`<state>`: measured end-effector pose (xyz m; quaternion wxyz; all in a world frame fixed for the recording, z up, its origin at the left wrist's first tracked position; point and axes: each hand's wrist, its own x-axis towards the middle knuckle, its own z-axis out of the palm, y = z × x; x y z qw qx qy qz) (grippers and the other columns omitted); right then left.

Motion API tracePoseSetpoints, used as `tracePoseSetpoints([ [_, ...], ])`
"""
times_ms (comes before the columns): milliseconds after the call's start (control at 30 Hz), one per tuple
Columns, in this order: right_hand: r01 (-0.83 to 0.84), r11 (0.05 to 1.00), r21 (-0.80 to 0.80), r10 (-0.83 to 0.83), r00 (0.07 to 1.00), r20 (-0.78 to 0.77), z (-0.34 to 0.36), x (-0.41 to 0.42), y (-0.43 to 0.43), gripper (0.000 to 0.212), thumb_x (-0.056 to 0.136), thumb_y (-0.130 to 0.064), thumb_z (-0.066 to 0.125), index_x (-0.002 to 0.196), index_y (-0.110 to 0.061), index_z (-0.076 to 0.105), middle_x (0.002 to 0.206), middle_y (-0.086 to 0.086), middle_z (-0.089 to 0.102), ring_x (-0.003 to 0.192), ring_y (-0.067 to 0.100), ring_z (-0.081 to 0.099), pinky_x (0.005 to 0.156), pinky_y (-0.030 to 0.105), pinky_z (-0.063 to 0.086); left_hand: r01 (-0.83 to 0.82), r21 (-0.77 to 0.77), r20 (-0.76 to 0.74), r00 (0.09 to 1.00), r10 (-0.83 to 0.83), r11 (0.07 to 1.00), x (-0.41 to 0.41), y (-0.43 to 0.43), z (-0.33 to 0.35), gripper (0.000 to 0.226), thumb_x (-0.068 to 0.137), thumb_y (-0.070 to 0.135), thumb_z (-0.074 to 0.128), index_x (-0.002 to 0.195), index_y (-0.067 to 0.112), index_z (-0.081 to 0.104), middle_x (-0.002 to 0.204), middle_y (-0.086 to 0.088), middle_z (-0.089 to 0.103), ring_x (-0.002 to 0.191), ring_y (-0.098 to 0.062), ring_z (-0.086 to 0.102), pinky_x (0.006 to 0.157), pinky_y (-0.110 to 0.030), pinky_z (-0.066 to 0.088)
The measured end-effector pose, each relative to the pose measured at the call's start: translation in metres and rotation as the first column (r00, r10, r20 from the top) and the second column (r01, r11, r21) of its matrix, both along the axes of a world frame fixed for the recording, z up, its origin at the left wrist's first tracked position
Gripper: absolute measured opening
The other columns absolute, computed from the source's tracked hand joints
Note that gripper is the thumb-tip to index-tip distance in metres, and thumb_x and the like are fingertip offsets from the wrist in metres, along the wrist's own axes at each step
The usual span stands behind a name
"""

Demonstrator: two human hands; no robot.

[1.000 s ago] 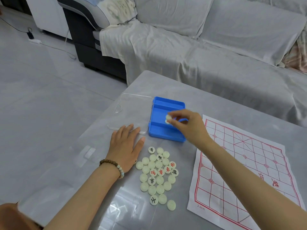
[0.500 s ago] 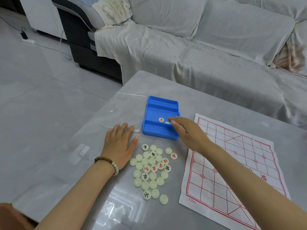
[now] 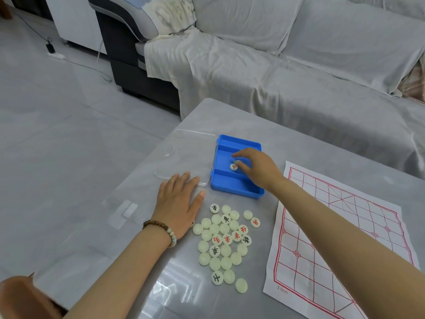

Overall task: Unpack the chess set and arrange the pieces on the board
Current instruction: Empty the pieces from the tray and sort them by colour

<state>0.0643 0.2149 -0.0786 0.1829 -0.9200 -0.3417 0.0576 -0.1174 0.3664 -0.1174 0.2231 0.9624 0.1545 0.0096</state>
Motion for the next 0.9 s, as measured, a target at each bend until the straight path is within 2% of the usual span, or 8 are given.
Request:
tracePoseSetpoints([
  [167, -0.004, 0.998, -0.060, -0.002, 0.995, -0.098, 0.003, 0.013, 0.016, 0.028, 0.084, -0.025, 0.067, 0.111, -0.017, 0.067, 0.115, 0.001, 0.060, 0.107, 0.017, 0.055, 0.083, 0.023, 0.039, 0.000, -0.006, -0.004, 1.000, 0.000, 1.000, 0.001, 0.001, 0.001, 0.058, 0.093, 0.053, 0.006, 0.146, 0.031, 0.016, 0.155, 0.007, 0.007, 0.142, -0.013, -0.001, 0.116, -0.033, -0.002],
  [400, 0.082, 0.995, 0.057, -0.078, 0.994, -0.072, -0.006, 0.020, 0.020, 0.019, 0.085, -0.019, 0.067, 0.102, -0.011, 0.071, 0.101, 0.003, 0.067, 0.085, 0.010, 0.056, 0.078, 0.020, 0.042, 0.005, -0.014, 0.009, 1.000, -0.005, 1.000, 0.001, 0.002, 0.001, 0.061, 0.091, 0.055, 0.007, 0.146, 0.030, 0.017, 0.155, 0.006, 0.009, 0.143, -0.014, 0.001, 0.117, -0.034, -0.001],
  [500, 0.086, 0.993, 0.077, -0.081, 0.994, -0.067, -0.009, 0.019, 0.019, 0.019, 0.086, -0.019, 0.066, 0.102, -0.011, 0.071, 0.100, 0.003, 0.068, 0.082, 0.009, 0.055, 0.076, 0.019, 0.042, 0.003, -0.008, 0.000, 1.000, -0.003, 1.000, 0.001, 0.001, 0.001, 0.054, 0.096, 0.050, 0.013, 0.146, 0.030, 0.016, 0.155, 0.007, 0.008, 0.142, -0.014, 0.000, 0.117, -0.033, -0.002],
  [600, 0.078, 0.993, 0.090, -0.072, 0.995, -0.070, -0.008, 0.017, 0.018, 0.021, 0.087, -0.019, 0.065, 0.105, -0.010, 0.070, 0.102, 0.003, 0.067, 0.082, 0.008, 0.054, 0.076, 0.018, 0.041, 0.001, -0.012, 0.003, 1.000, -0.001, 1.000, 0.001, 0.001, 0.002, 0.058, 0.093, 0.052, 0.006, 0.146, 0.030, 0.016, 0.155, 0.007, 0.007, 0.142, -0.014, 0.000, 0.117, -0.034, -0.002],
  [667, 0.084, 0.983, 0.165, -0.073, 0.995, -0.070, -0.002, 0.012, 0.018, 0.021, 0.086, -0.019, 0.066, 0.104, -0.010, 0.070, 0.099, 0.001, 0.066, 0.080, 0.006, 0.053, 0.075, 0.018, 0.044, 0.001, -0.020, 0.004, 1.000, -0.001, 1.000, 0.001, 0.001, 0.002, 0.055, 0.096, 0.051, 0.009, 0.146, 0.030, 0.016, 0.155, 0.007, 0.007, 0.142, -0.014, 0.000, 0.117, -0.033, -0.002],
  [767, 0.116, 0.923, 0.366, -0.079, 0.990, -0.115, 0.013, -0.014, 0.010, 0.018, 0.084, -0.023, 0.068, 0.100, -0.014, 0.071, 0.089, -0.009, 0.065, 0.074, 0.001, 0.057, 0.071, 0.010, 0.046, -0.011, -0.058, 0.019, 1.000, 0.012, 0.998, 0.001, 0.000, 0.004, 0.052, 0.097, 0.046, 0.018, 0.146, 0.029, 0.017, 0.156, 0.006, 0.007, 0.142, -0.014, 0.000, 0.117, -0.033, -0.002],
  [833, 0.069, 0.916, 0.395, -0.011, 0.989, -0.147, 0.018, -0.041, 0.000, 0.015, 0.083, -0.025, 0.069, 0.096, -0.018, 0.071, 0.085, -0.014, 0.064, 0.076, -0.001, 0.059, 0.071, 0.010, 0.047, -0.027, -0.088, 0.040, 0.999, 0.031, 0.996, 0.002, 0.001, 0.005, 0.053, 0.097, 0.046, 0.019, 0.146, 0.028, 0.016, 0.156, 0.006, 0.007, 0.143, -0.014, 0.000, 0.117, -0.033, -0.001],
  [900, -0.003, 0.927, 0.374, 0.070, 0.983, -0.167, 0.014, -0.064, -0.012, 0.013, 0.083, -0.024, 0.070, 0.095, -0.018, 0.072, 0.088, -0.011, 0.065, 0.079, 0.002, 0.060, 0.071, 0.013, 0.048, -0.046, -0.091, 0.073, 0.996, 0.053, 0.995, 0.002, 0.002, 0.006, 0.054, 0.096, 0.046, 0.021, 0.146, 0.027, 0.017, 0.156, 0.003, 0.007, 0.143, -0.016, 0.001, 0.117, -0.033, 0.000],
])
